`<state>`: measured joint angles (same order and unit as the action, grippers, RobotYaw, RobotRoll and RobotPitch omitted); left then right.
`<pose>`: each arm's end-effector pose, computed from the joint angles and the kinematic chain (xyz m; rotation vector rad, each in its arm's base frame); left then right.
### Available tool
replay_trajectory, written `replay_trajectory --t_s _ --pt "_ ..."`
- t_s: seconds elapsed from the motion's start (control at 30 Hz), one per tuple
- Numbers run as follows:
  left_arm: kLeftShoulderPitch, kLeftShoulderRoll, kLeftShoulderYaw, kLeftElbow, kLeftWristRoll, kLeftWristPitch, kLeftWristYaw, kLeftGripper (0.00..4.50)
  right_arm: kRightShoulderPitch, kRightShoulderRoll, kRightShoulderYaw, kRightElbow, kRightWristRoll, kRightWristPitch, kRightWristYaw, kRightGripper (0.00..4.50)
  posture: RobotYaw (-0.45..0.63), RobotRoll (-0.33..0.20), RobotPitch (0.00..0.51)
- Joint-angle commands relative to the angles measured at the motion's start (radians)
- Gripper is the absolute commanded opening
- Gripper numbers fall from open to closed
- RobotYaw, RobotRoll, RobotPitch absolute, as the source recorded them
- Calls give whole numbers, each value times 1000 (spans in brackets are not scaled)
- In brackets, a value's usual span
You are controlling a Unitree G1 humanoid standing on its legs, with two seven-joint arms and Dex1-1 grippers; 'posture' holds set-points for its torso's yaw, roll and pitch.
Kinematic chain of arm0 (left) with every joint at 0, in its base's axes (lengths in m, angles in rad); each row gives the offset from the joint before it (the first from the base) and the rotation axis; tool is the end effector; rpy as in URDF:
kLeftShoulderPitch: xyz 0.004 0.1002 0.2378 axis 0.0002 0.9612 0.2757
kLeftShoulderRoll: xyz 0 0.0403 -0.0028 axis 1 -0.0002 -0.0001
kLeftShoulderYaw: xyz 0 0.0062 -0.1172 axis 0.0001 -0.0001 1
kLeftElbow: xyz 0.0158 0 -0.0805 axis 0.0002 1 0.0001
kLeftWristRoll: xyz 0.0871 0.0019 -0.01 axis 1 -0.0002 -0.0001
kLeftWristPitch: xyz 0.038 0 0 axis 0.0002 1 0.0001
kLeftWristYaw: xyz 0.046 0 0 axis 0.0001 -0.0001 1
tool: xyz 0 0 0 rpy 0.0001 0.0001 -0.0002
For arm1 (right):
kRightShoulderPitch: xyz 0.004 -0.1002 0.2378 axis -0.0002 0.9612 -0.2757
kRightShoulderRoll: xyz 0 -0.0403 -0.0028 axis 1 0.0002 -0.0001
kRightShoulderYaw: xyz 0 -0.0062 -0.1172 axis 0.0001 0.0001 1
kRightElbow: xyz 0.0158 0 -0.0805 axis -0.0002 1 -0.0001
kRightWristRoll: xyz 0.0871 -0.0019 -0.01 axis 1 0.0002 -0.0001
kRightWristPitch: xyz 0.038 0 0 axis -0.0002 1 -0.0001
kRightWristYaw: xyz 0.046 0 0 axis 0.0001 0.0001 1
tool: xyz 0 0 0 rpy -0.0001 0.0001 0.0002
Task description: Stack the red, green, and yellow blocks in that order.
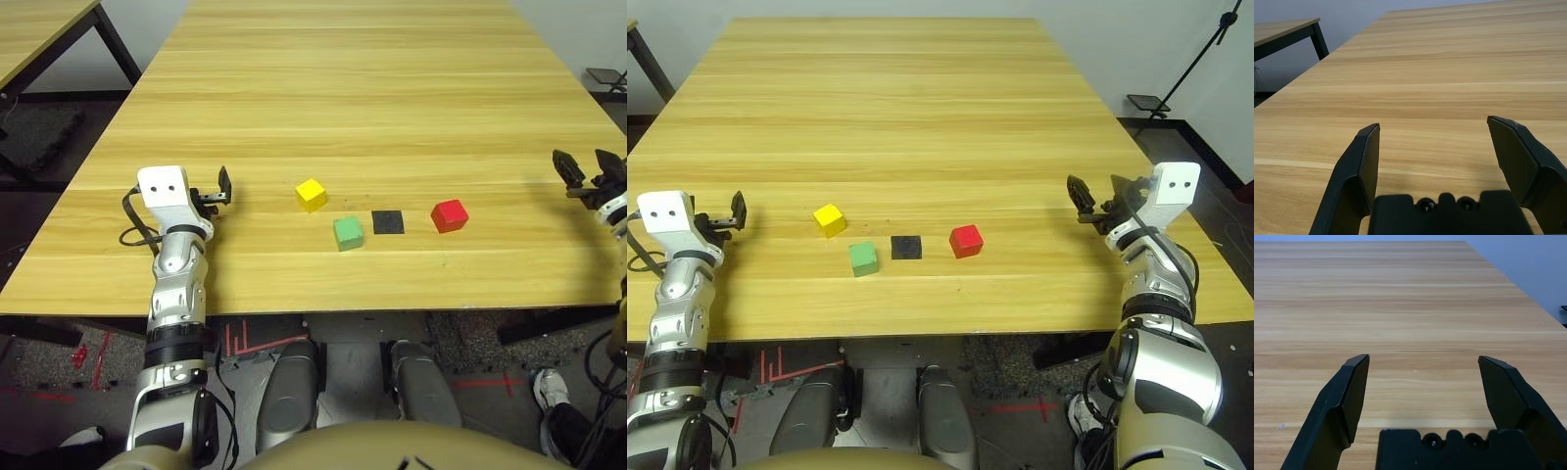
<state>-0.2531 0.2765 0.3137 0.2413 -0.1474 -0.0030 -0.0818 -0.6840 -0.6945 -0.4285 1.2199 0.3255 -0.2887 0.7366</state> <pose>0.2345 0.2552 0.0626 0.0550 -0.0758 0.2122 0.2592 -0.3699 0.0996 0.0336 -0.0532 0.0387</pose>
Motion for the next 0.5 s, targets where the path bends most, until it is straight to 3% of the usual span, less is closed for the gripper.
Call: replay_trajectory --t_s 0.03,0.13,0.37,0.5 --pt "6 6 -5 6 14 7 16 4477 32 -9 -26 23 9 10 -15 4500 141 -117 106" --pt "18 7 3 7 10 15 20 4477 50 -30 -14 31 -17 5 -20 4500 145 -98 115" --pt "-14 118 -4 -268 -144 294 -148 4477 -89 -149 128 -37 -103 152 292 4500 162 -109 126" --pt "-66 330 -98 -481 -270 605 -356 4477 -151 -223 421 -220 -197 324 830 4500 200 -134 99"
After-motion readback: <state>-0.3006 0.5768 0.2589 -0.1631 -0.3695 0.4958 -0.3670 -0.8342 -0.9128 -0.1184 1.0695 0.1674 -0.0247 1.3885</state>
